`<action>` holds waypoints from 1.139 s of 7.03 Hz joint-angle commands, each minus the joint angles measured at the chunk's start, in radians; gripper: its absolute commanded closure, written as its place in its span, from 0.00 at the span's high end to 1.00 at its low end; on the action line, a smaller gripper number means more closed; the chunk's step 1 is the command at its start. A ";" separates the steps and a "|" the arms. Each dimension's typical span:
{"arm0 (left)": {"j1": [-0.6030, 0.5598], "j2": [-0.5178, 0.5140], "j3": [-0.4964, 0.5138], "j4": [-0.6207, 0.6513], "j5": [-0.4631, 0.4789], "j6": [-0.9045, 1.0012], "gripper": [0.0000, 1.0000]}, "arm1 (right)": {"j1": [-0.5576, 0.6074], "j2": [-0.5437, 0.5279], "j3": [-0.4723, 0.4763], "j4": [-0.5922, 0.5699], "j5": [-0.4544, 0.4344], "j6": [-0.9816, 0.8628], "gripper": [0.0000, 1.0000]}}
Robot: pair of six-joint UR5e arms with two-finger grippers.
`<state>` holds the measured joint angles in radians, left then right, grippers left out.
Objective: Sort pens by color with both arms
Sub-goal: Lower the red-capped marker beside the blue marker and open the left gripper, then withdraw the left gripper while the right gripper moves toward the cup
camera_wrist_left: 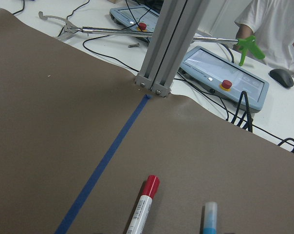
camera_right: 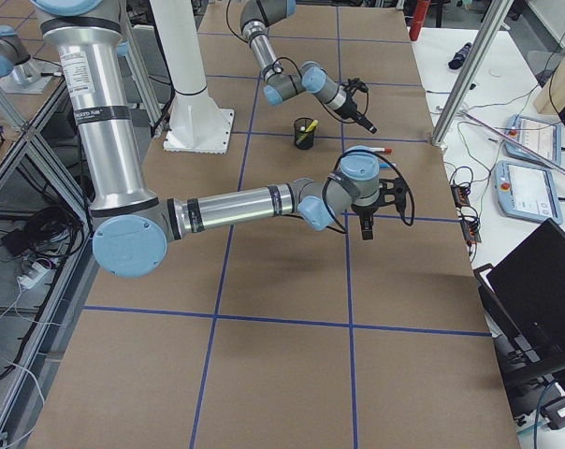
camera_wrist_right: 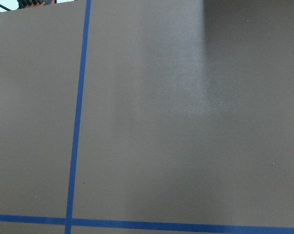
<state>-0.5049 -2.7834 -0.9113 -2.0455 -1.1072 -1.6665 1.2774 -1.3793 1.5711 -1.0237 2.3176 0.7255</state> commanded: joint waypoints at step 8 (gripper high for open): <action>-0.355 0.692 -0.836 0.119 -0.676 0.404 0.99 | -0.530 0.252 0.196 -0.010 -0.167 0.925 0.99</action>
<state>-0.8256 -2.1389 -1.7191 -1.9256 -1.7315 -1.3049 0.8332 -1.1598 1.7596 -1.0317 2.1959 1.5815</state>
